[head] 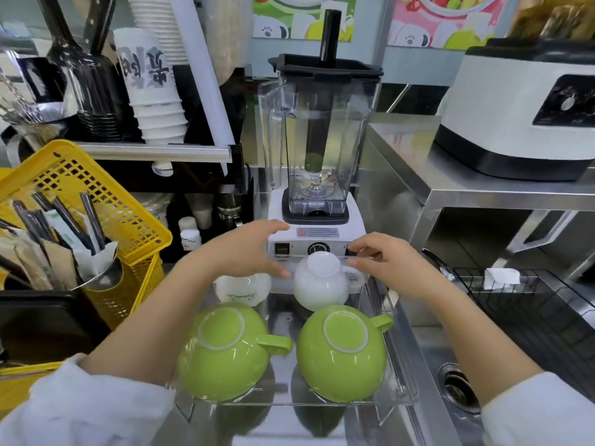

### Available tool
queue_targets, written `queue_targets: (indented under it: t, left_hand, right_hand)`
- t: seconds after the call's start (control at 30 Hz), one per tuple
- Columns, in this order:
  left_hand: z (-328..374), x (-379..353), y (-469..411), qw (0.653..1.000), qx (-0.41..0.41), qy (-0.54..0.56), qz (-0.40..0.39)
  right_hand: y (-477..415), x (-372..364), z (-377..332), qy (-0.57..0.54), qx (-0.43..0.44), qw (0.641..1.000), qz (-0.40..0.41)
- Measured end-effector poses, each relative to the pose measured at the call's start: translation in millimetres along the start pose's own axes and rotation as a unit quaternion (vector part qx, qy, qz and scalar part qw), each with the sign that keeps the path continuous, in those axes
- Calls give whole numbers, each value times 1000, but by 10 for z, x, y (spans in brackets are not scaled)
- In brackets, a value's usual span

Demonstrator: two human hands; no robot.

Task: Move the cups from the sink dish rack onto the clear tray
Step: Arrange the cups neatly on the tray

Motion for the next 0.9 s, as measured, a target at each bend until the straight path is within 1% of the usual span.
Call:
queue_targets:
  t: [0.07,0.17,0.23,0.3,0.33,0.43,0.5,0.63,0.73,0.9]
  left_hand:
    - [-178,22,41,998,34,-40,-19]
    - [-355,-57,111,993,62,-73,-70]
    - [-435,-126,142,990,70,-77,-93]
    - [-456,-141,173,991,69,-73,-93]
    - [-460,-130,191,992,69,-65,-85]
    - [-495,-83,229,995,76,-47,-49]
    - [-524,-75,233,996,75,-44,-33]
    - [-548,-76,254,998,55,-44,7]
    - [-578,-45,310,997,64,-14,50]
    - [-635,-32,381,994,60,46,80]
  right_hand:
    - [-35,-41,-126,-1,11,1000,-19]
    - [-97,-141,-360,19,37,997,-59]
    - [-154,-202,-507,64,54,994,-73]
    - [-225,-266,-639,132,79,985,-80]
    - [-258,-313,-701,151,91,980,-90]
    - [-339,-509,-871,145,109,973,-141]
    - [-394,-680,-940,174,120,961,-176]
    - [-460,-974,-999,211,111,945,-223]
    - [-476,-1136,-1032,232,107,938,-234]
    - [-505,-1258,-1105,270,138,926,-223]
Point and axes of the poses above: each hand's wrist, its own y-axis away from the middle knuckle, its own x-axis out of the back of the hand, z = x × y, the point moved 6 cm from there along -y, towards the middle knuckle
